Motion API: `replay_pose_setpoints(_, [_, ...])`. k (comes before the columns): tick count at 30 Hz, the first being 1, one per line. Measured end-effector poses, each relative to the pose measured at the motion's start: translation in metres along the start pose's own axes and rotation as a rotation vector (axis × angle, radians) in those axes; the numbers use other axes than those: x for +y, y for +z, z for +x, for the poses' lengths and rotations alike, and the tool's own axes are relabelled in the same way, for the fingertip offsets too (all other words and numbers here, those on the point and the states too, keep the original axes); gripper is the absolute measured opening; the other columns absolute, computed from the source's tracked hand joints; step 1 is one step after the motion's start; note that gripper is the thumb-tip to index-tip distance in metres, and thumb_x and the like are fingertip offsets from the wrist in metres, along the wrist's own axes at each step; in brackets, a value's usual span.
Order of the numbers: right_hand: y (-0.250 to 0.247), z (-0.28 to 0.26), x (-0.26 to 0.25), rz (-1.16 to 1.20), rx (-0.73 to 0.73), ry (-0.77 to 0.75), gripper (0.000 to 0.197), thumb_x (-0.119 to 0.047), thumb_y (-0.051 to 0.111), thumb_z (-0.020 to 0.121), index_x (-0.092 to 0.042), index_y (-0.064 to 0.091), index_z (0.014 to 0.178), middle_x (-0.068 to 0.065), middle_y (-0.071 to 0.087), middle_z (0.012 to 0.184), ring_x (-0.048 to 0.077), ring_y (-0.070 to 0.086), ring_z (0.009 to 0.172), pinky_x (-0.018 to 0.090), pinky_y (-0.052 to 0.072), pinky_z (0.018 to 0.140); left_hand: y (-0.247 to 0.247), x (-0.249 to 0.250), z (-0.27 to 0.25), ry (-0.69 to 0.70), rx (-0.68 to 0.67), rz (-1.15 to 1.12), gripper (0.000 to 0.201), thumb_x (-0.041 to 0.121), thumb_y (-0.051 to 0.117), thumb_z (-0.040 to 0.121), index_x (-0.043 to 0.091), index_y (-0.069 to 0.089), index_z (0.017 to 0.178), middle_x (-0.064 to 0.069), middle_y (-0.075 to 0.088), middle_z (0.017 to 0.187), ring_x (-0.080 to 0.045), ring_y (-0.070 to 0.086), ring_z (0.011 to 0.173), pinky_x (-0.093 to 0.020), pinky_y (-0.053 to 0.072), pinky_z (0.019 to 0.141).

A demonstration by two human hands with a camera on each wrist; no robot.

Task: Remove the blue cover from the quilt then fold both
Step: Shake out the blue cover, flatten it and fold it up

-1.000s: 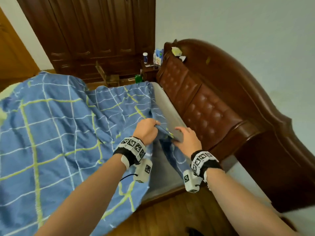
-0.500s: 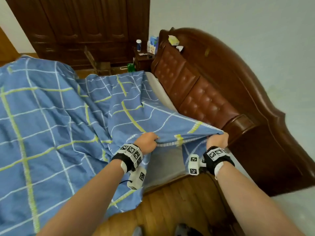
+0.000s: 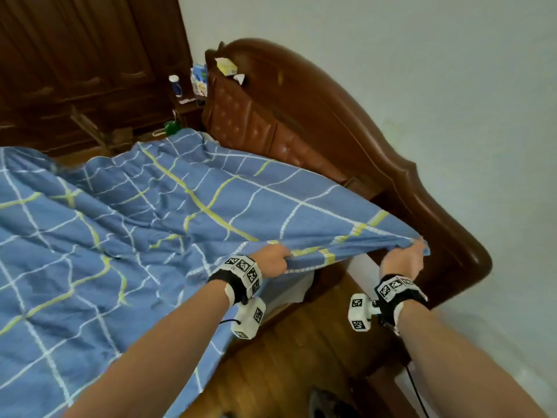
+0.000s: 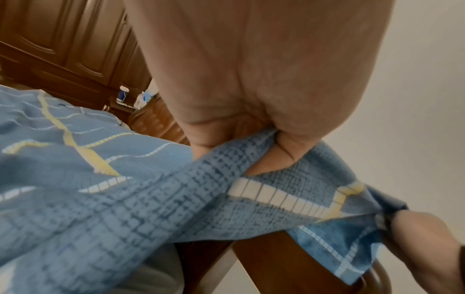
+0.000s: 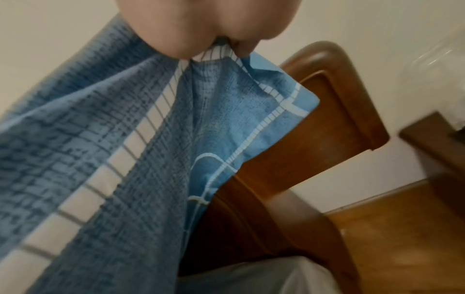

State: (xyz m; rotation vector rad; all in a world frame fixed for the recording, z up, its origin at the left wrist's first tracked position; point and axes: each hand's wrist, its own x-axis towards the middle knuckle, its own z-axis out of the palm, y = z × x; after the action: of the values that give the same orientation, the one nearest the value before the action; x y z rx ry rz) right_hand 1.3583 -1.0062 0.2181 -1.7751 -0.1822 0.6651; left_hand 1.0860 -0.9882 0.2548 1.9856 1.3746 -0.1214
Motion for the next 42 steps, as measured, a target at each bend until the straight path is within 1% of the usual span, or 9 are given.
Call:
replay_pose_setpoints(3, [-0.020,0.045,0.044,-0.285,-0.001,0.091,0.042,-0.011,0.043,0.099,0.001,0.040,0.139,0.026,0.048,0.133,0.042,0.048,0.121,0.044,0.040,0.095,0.028,0.014,0.023,-0.017,-0.074,0.005,0.030,-0.001,0.048,0.078,0.010,0.067,0.098,-0.013,0.068,0.103,-0.031,0.061,0.100,-0.036,0.050,0.084])
replay_pose_setpoints(7, [-0.005,0.083,0.101,-0.581,-0.145,0.122,0.046,-0.015,0.047,0.096,-0.005,0.041,0.141,0.018,0.040,0.147,0.037,0.042,0.132,0.043,0.041,0.103,0.039,0.005,0.026,-0.126,0.040,-0.192,0.064,0.015,0.064,0.088,0.020,0.040,0.147,-0.007,0.051,0.136,-0.020,0.048,0.125,-0.029,0.037,0.104])
replay_pose_setpoints(11, [0.019,0.057,0.091,-0.836,-0.266,0.089,0.053,-0.013,0.054,0.095,-0.010,0.036,0.146,0.022,0.020,0.158,0.041,0.017,0.145,0.055,0.015,0.118,0.024,-0.020,0.007,-0.284,0.263,-0.295,0.056,0.020,0.066,0.088,0.018,0.046,0.141,-0.006,0.056,0.130,-0.024,0.055,0.118,-0.029,0.041,0.100])
replay_pose_setpoints(16, [0.055,0.002,0.096,-1.008,-0.466,-0.030,0.056,-0.019,0.055,0.090,0.000,0.043,0.141,0.025,0.039,0.148,0.041,0.035,0.138,0.049,0.027,0.116,0.033,-0.074,-0.072,-0.467,0.418,-0.404,0.047,0.025,0.061,0.086,0.025,0.055,0.132,0.002,0.059,0.119,-0.018,0.058,0.111,-0.028,0.044,0.095])
replay_pose_setpoints(21, [0.119,-0.139,0.107,-1.228,-1.176,-0.350,0.025,-0.011,0.046,0.099,0.002,0.067,0.102,0.026,0.059,0.129,0.038,0.054,0.121,0.033,0.040,0.095,0.057,-0.155,-0.202,-0.806,0.570,-0.493,0.036,0.019,0.059,0.090,0.027,0.062,0.125,-0.010,0.065,0.122,-0.031,0.062,0.108,-0.034,0.049,0.093])
replay_pose_setpoints(24, [0.148,-0.260,0.119,-1.099,-1.443,-0.503,0.026,-0.009,0.057,0.094,0.006,0.068,0.113,0.025,0.063,0.123,0.039,0.057,0.118,0.040,0.042,0.097,0.072,-0.206,-0.296,-0.911,0.646,-0.463,0.036,0.021,0.057,0.091,0.025,0.062,0.126,-0.008,0.063,0.126,-0.029,0.061,0.109,-0.033,0.048,0.095])
replay_pose_setpoints(27, [0.161,-0.377,0.144,-1.097,-1.608,-0.623,0.034,-0.014,0.063,0.091,-0.007,0.065,0.124,0.015,0.066,0.124,0.027,0.061,0.110,0.032,0.046,0.094,0.095,-0.255,-0.394,-0.990,0.730,-0.469,0.036,0.019,0.055,0.092,0.022,0.062,0.128,-0.005,0.061,0.131,-0.028,0.058,0.116,-0.032,0.045,0.098])
replay_pose_setpoints(35, [0.148,-0.638,0.245,-1.259,-1.786,-0.854,0.047,-0.021,0.064,0.088,-0.016,0.055,0.134,0.008,0.057,0.135,0.027,0.055,0.122,0.034,0.043,0.103,0.162,-0.367,-0.620,-1.101,0.767,-0.519,0.039,0.022,0.053,0.092,0.022,0.059,0.130,-0.008,0.057,0.135,-0.027,0.056,0.120,-0.036,0.045,0.101])
replay_pose_setpoints(42, [0.175,-0.777,0.317,-1.460,-1.806,-1.139,0.059,-0.034,0.065,0.085,-0.028,0.047,0.141,0.006,0.054,0.140,0.030,0.045,0.132,0.042,0.039,0.109,0.172,-0.475,-0.723,-1.170,0.728,-0.543,0.041,0.024,0.051,0.090,0.022,0.060,0.129,-0.009,0.058,0.133,-0.027,0.057,0.117,-0.036,0.047,0.099])
